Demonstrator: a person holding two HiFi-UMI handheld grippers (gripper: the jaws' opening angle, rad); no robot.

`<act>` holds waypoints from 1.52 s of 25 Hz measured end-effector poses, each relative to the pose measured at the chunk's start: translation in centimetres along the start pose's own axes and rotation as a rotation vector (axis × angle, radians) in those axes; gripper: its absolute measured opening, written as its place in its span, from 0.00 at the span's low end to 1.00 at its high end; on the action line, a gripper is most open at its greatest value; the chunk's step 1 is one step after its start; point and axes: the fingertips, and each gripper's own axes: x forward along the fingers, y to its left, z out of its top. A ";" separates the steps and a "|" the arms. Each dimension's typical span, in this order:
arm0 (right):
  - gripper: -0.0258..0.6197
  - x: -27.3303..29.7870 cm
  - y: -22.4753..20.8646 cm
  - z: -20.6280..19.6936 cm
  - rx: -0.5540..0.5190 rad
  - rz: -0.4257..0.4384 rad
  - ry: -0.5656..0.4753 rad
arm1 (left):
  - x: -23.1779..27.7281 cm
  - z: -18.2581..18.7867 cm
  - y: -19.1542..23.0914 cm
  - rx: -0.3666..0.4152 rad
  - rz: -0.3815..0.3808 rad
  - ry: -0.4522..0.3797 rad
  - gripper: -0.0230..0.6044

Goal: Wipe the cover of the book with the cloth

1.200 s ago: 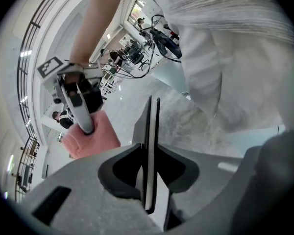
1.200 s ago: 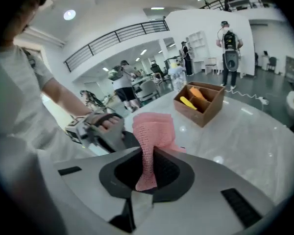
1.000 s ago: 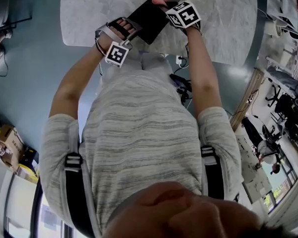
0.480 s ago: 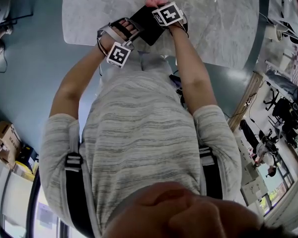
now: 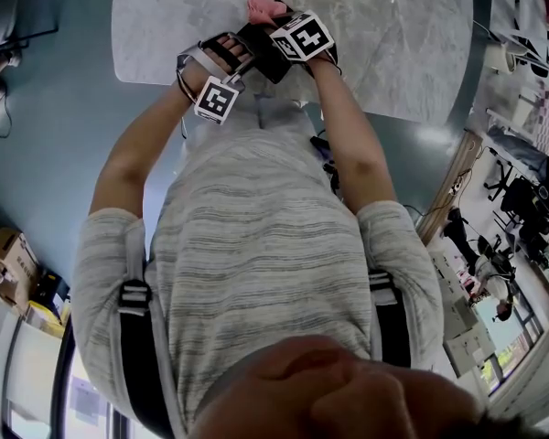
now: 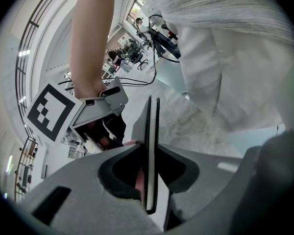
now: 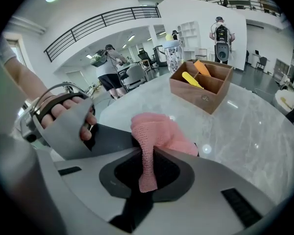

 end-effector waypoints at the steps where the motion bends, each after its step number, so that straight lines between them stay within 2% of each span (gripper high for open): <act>1: 0.09 -0.1 0.4 0.1 -0.001 0.011 -0.007 | 0.0 0.0 0.0 0.003 0.000 0.002 0.18; 13: 0.09 -1.4 4.4 0.6 0.035 0.192 -0.095 | 0.3 0.1 -0.3 0.000 -0.009 -0.002 0.18; 16: 0.09 -1.7 4.4 0.2 0.063 0.212 -0.104 | 0.2 0.2 -0.7 -0.008 -0.031 -0.001 0.18; 20: 0.09 -2.5 4.5 -0.9 0.078 0.238 -0.111 | 0.2 0.1 -0.1 -0.006 -0.005 -0.001 0.18; 34: 0.09 -7.0 7.4 -4.7 0.086 0.336 -0.128 | 0.4 0.1 0.3 -0.012 -0.009 -0.003 0.18; 38: 0.09 -6.3 6.1 -5.4 0.078 0.296 -0.105 | 0.2 0.0 0.2 -0.009 -0.014 0.002 0.18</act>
